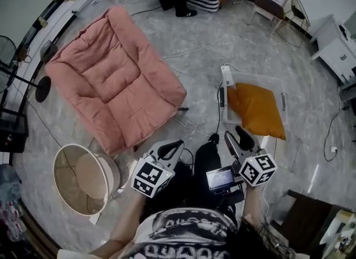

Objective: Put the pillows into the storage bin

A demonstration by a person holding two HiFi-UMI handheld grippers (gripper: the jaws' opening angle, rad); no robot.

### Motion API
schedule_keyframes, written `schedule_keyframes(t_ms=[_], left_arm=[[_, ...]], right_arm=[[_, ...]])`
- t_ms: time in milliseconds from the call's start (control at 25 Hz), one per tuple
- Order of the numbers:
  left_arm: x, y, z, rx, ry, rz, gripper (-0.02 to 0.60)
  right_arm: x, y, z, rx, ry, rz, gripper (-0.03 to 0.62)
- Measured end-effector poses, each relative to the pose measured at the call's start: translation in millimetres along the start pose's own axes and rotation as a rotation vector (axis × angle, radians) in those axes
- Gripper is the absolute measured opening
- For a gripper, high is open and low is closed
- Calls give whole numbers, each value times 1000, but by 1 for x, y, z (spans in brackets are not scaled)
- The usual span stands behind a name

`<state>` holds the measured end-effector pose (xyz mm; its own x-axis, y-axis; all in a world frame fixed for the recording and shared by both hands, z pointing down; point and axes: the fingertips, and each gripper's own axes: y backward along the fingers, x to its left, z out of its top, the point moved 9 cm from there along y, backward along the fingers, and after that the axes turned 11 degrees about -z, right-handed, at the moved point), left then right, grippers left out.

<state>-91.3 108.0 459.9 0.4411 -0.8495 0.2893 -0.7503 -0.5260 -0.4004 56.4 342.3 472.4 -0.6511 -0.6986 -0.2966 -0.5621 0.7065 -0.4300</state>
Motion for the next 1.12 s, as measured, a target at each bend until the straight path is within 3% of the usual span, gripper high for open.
schedule_keyframes(t_ms=[280,560,720,1120], left_arm=[[-25,47,-46,11,34,45,12],[-56,53,-55,-47,82,78,12],[-76,46,-53,-42,68,97,12],[-151,15,-62,-96,110,240,12]], right_arm=[[50,49,4,-46,60,47,119],[64,65,1,-26,70,101,5],[60,70,0,11,133,143,-3],[9,129,-21,63,256,257,-3]])
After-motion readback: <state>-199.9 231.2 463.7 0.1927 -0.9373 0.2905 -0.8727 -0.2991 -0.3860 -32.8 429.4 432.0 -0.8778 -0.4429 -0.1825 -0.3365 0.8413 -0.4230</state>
